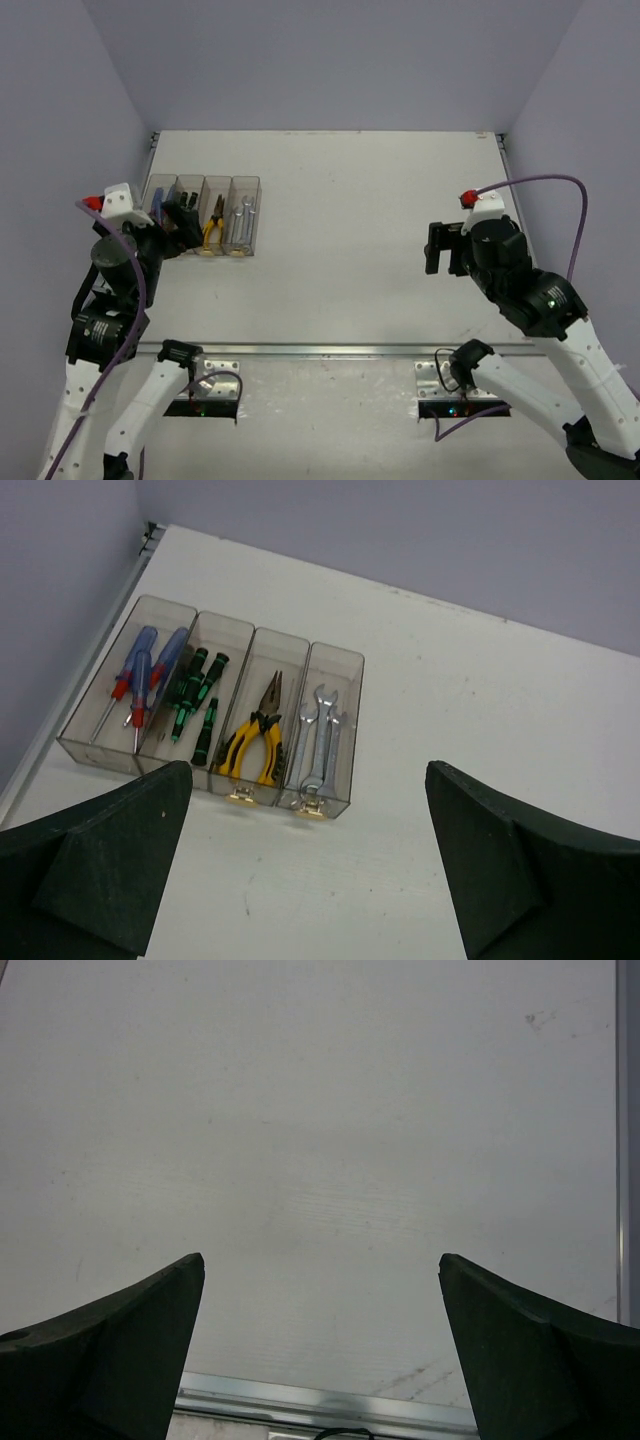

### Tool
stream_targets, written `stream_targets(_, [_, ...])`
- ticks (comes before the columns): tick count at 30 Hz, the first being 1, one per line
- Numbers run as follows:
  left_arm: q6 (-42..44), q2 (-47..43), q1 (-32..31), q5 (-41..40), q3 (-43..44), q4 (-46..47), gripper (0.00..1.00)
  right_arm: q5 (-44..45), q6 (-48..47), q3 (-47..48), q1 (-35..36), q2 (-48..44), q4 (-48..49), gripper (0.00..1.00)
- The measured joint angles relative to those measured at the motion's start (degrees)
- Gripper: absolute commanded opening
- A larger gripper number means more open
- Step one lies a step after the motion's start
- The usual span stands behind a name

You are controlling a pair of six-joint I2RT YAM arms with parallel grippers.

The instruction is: Sort the tools into containers

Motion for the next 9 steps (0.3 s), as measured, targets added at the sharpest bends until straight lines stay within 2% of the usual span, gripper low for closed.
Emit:
stream_targets(4, [-0.5, -6.1, 0.0, 0.3, -1.3, -4.2, 1.0, -0.4, -0.9, -0.3, 0.0, -4.7, -1.2, 0.99])
stream_targets(9, [-0.8, -10.6, 0.0, 0.2, -1.3, -5.1, 1.0, -1.0, -1.1, -0.3, 0.0, -6.3, -1.7, 0.99])
